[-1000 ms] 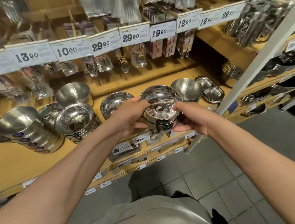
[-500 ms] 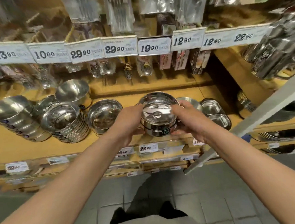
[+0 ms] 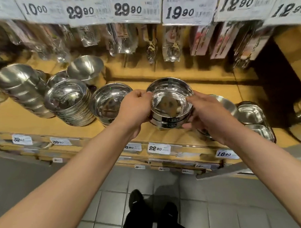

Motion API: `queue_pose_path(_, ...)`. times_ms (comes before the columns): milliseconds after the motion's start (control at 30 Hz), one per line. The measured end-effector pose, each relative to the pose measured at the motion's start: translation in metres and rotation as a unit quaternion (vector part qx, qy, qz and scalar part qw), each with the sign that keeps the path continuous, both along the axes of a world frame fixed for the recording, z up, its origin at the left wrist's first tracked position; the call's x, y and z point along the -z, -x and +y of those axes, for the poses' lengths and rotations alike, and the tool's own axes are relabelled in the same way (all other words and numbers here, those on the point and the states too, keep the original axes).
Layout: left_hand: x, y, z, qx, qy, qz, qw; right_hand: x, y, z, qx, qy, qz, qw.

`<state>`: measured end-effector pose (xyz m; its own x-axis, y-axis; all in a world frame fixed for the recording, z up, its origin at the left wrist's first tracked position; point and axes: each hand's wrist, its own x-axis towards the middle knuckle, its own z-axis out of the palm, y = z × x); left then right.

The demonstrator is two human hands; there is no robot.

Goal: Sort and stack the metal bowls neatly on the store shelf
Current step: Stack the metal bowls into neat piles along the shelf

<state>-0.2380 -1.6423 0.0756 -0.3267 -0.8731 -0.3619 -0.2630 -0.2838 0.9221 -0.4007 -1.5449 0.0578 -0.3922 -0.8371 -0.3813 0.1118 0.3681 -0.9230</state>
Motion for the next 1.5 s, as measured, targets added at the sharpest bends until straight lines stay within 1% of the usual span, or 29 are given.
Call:
queue_pose_path(200, 0.021, 0.016, -0.016, -0.01, 0.008, -0.014, 1.0, 0.011, 0.011, -0.013, -0.017, 0.006, 0.017, 1.0)
queue_pose_path(367, 0.015, 0.027, -0.029, -0.007, 0.02, -0.003, 1.0, 0.006, 0.014, -0.03, -0.02, 0.005, 0.038, 0.999)
queue_pose_path(467, 0.013, 0.03, -0.035, -0.009, 0.041, -0.025, 0.999, 0.007, 0.013, -0.034, -0.011, -0.002, 0.054, 0.998)
queue_pose_path(533, 0.014, 0.032, -0.037, -0.015, 0.053, -0.042, 0.998, 0.012, 0.013, -0.036, -0.004, -0.007, 0.042, 0.999)
queue_pose_path(667, 0.023, 0.031, -0.038, -0.042, 0.027, -0.047, 0.998, 0.02, 0.011, -0.038, 0.006, -0.01, 0.019, 1.0)
queue_pose_path(733, 0.029, 0.029, -0.034, -0.048, 0.021, -0.031, 0.998, 0.025, 0.01, -0.042, 0.003, -0.014, 0.02, 1.0)
queue_pose_path(800, 0.034, 0.029, -0.028, -0.053, 0.015, -0.019, 0.998, 0.029, 0.009, -0.046, -0.001, -0.024, 0.032, 0.999)
queue_pose_path(900, 0.039, 0.03, -0.021, -0.05, -0.003, -0.028, 0.998, 0.034, 0.007, -0.046, -0.011, -0.039, 0.07, 0.997)
queue_pose_path(1000, 0.043, 0.03, -0.018, -0.056, 0.008, -0.048, 0.997, 0.038, 0.005, -0.045, -0.003, -0.041, 0.084, 0.996)
queue_pose_path(1100, 0.044, 0.03, -0.017, -0.059, 0.015, -0.046, 0.997, 0.038, 0.005, -0.044, 0.005, -0.039, 0.086, 0.996)
queue_pose_path(1300, 0.05, 0.035, -0.017, -0.041, 0.008, -0.025, 0.999, 0.03, 0.016, -0.035, 0.006, -0.06, 0.071, 0.996)
queue_pose_path(1500, 0.05, 0.038, -0.014, -0.015, 0.006, -0.039, 0.999, 0.027, 0.02, -0.031, 0.03, -0.079, 0.072, 0.994)
